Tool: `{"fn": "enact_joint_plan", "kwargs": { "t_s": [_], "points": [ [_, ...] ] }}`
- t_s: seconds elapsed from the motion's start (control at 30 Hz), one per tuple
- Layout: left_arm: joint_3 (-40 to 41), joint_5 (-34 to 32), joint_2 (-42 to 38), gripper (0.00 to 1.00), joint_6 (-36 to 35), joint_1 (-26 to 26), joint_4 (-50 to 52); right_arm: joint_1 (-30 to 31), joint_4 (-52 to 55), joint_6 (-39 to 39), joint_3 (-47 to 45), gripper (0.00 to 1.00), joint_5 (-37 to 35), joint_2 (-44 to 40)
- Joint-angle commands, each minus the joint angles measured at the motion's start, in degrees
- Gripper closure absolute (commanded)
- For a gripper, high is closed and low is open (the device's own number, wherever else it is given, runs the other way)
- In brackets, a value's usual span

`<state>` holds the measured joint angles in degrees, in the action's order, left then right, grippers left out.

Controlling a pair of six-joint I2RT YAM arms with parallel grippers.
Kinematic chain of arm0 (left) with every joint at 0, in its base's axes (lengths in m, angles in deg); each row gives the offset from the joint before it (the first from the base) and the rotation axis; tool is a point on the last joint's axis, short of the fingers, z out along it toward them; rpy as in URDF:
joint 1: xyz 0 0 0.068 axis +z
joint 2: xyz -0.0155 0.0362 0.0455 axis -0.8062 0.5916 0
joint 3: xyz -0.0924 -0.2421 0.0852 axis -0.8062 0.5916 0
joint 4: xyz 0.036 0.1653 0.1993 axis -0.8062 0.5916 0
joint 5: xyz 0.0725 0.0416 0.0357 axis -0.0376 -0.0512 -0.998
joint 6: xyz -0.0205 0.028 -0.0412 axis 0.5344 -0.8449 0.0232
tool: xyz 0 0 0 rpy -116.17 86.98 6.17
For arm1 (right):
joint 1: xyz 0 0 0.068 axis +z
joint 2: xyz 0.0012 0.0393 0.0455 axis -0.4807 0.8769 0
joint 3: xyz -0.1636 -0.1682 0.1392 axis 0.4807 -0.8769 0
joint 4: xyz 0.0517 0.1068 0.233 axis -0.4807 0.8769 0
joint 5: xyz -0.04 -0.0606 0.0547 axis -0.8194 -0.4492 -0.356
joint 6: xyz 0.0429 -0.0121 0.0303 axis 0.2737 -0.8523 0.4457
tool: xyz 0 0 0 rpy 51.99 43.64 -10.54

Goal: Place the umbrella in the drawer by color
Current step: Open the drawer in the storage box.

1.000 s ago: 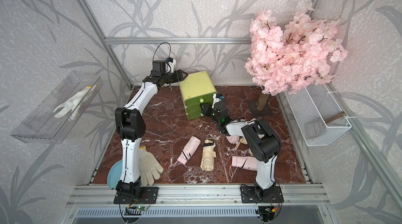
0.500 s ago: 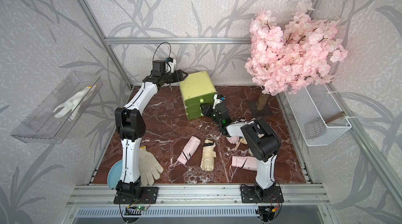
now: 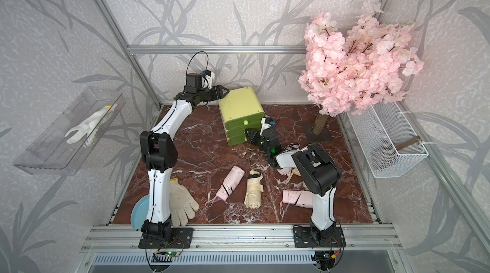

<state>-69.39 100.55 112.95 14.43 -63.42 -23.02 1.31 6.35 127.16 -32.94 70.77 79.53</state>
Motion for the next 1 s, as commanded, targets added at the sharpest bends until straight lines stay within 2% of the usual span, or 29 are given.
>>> {"fn": "enact_joint_plan", "kwargs": {
  "t_s": [0.0,0.57,0.97],
  "points": [
    [0.46,3.02,3.05,0.33,-1.64,-2.26,8.98,-0.33,-1.63,0.86,1.71,0.64,0.38,1.36],
    [0.42,3.29,3.22,0.33,-1.40,-2.27,8.97,-0.18,-3.57,2.88,4.20,0.67,0.81,3.74],
    [0.46,2.89,3.26,0.33,-1.43,-2.04,9.06,-0.20,-6.63,2.14,1.56,0.92,-1.04,1.93]
  ]
}}
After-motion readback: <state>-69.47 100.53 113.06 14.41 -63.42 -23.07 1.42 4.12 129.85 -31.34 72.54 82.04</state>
